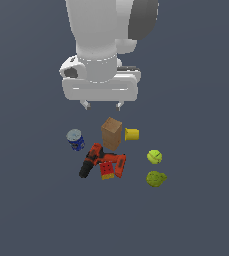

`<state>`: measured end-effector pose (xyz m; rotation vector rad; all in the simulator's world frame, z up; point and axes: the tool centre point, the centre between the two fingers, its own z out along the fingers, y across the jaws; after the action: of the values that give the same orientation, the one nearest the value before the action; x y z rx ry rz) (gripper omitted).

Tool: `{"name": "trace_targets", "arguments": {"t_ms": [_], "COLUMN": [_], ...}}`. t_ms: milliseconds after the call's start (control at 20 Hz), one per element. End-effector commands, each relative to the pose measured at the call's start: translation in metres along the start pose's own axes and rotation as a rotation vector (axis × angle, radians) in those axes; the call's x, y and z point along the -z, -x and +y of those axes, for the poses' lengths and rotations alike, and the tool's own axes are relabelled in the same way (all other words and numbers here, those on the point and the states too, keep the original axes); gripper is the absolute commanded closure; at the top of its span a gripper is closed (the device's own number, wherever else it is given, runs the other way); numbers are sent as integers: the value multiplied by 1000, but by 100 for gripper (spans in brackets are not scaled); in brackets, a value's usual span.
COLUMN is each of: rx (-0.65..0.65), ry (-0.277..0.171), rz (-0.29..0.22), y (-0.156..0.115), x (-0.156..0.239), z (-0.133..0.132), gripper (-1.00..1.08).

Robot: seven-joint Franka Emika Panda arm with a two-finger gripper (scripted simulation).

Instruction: Pick up a designated object from a clutter of objects.

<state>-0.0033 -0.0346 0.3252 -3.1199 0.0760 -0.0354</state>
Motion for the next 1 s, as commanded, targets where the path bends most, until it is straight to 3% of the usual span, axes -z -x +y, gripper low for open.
{"name": "trace_targets", "arguments": {"t_ms": [0, 450, 950], "rx": [5, 53, 150], "ry": [-1, -3, 2], "rz": [-1, -4, -11], "y": [0, -1, 16], "x": [-4, -44, -123], "z": [3, 36, 102], "gripper": [-92, -92, -92]}}
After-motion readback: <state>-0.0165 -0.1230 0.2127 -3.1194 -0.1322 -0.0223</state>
